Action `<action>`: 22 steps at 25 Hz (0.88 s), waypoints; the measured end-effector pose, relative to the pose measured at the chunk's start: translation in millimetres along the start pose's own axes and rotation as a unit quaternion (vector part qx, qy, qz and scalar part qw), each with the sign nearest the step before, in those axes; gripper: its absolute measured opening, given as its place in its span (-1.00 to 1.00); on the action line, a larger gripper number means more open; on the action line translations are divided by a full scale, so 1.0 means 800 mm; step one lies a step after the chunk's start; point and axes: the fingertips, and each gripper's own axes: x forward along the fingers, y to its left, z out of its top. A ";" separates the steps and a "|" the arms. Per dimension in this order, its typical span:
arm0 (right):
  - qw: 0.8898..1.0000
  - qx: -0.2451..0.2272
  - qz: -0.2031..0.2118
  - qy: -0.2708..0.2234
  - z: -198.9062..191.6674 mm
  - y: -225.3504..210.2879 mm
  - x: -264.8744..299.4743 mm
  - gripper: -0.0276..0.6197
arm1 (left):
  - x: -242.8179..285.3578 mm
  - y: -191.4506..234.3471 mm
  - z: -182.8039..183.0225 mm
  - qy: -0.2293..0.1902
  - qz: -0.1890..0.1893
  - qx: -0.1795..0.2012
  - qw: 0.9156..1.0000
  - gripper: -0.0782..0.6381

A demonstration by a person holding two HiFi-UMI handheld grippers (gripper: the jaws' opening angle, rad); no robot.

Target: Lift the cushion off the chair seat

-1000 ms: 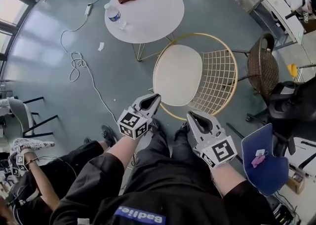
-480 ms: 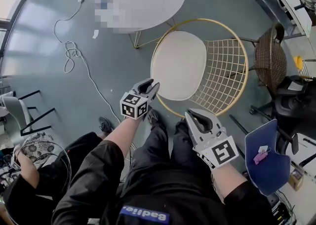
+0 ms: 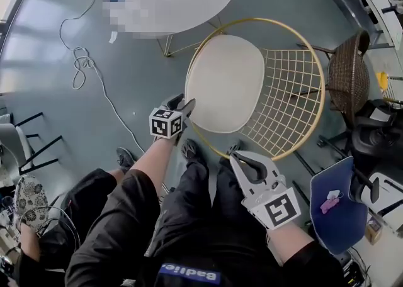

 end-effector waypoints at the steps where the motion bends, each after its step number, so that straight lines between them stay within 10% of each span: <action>1: 1.000 0.000 0.001 0.000 -0.001 -0.002 0.003 -0.83 | 0.006 0.004 -0.004 0.003 -0.001 -0.006 1.000 -0.19; 13: 1.000 0.003 -0.009 0.003 -0.022 -0.037 0.012 -0.83 | 0.060 0.024 -0.016 0.031 -0.029 -0.062 0.997 0.00; 22: 1.000 -0.005 -0.020 0.008 -0.002 -0.033 -0.014 -0.83 | 0.030 -0.007 0.011 0.035 -0.033 -0.049 0.998 -0.49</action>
